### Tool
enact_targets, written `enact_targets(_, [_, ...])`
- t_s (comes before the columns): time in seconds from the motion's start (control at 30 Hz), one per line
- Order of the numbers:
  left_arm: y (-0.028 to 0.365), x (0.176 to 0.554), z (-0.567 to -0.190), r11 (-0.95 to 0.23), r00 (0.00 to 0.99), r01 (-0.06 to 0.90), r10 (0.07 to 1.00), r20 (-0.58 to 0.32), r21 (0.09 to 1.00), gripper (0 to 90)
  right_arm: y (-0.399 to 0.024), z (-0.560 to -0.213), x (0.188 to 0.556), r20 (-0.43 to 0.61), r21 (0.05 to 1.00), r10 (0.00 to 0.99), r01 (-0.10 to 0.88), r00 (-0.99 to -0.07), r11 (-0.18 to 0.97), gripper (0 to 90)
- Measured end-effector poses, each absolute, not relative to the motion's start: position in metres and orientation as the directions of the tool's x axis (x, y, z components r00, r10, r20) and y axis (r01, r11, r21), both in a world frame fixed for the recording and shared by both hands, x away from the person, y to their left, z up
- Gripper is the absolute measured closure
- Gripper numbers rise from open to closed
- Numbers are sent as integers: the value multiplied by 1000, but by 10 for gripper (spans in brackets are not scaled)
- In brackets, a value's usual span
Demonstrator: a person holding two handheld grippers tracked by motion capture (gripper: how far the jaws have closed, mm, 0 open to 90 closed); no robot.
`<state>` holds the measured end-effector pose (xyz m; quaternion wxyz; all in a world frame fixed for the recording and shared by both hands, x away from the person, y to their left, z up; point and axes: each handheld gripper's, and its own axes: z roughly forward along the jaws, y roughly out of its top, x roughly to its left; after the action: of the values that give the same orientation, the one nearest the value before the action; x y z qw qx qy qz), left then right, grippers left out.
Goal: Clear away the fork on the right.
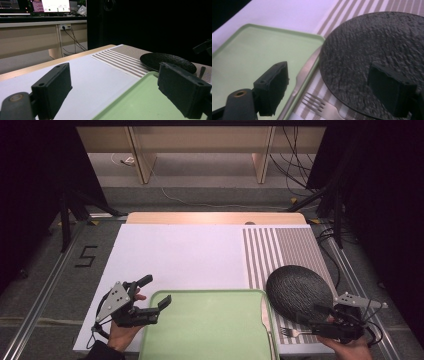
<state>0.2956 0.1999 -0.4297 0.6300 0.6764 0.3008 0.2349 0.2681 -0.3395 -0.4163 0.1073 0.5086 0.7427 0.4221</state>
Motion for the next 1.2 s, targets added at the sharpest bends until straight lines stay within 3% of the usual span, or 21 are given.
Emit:
enact_targets(0.57, [199, 296, -430, -29, 710, 110, 702, -58, 994, 114, -362, -423, 266, 218, 691, 882, 705, -417, 163, 183])
enact_targets(0.87, [199, 296, -430, -29, 710, 111, 702, -59, 993, 114, -378, -427, 263, 186, 668, 908, 726, -376, 163, 231])
enact_targets(1.2, [199, 296, -430, -30, 709, 113, 703, -59, 993, 114, -391, -433, 262, 164, 654, 928, 741, -334, 151, 446])
